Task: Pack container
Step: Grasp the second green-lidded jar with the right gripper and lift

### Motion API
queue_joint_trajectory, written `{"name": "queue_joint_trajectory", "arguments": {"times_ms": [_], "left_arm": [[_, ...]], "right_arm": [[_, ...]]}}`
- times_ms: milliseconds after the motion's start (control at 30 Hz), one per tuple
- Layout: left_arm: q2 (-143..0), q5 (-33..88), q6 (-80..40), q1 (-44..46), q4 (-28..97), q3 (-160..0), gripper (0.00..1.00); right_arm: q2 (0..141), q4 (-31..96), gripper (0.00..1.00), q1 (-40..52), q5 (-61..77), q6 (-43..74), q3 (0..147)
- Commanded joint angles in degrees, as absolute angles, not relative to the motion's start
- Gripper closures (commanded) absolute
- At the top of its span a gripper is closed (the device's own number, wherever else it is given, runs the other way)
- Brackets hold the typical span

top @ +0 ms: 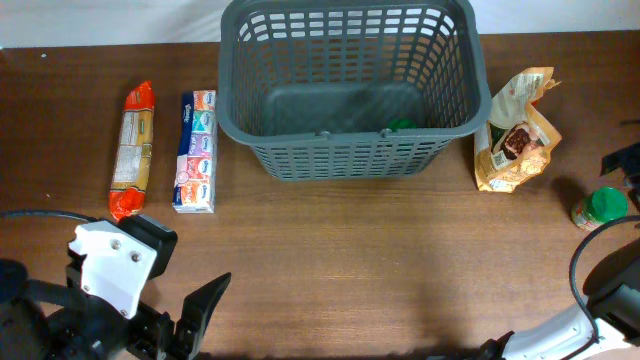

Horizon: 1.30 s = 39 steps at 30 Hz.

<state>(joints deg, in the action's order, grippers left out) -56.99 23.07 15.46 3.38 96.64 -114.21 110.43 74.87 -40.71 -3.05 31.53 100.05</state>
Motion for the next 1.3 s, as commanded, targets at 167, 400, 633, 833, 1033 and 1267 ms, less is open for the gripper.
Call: {"name": "queue_joint_trajectory", "arguments": {"times_ms": [167,400,633,833,1033,1267], "left_arm": [[-57.23,22.9,14.35,3.62,96.68,-114.37,0.01],[-57.23,22.92,13.72,3.6,96.66,-114.37,0.01],[-57.23,22.92,12.47,3.62,96.66,-114.37,0.01],[-57.23,22.92,12.47,3.62,96.66,-114.37,0.01],[-57.23,22.92,12.47,3.6,96.66,-114.37,0.01],[-57.23,22.9,12.47,3.6,96.66,-114.37,0.01]], "right_arm": [[114.87,74.72,0.01,-40.62,-4.34,30.79,99.53],[116.16,73.56,0.01,-40.62,-4.27,29.58,99.53],[119.44,73.06,0.01,-41.39,-3.14,27.22,99.53],[121.25,72.58,0.01,-41.43,-3.25,26.44,99.5],[122.52,71.24,0.01,-41.43,-3.29,24.38,99.13],[122.52,66.13,0.01,-41.41,-3.27,22.87,94.83]]}}
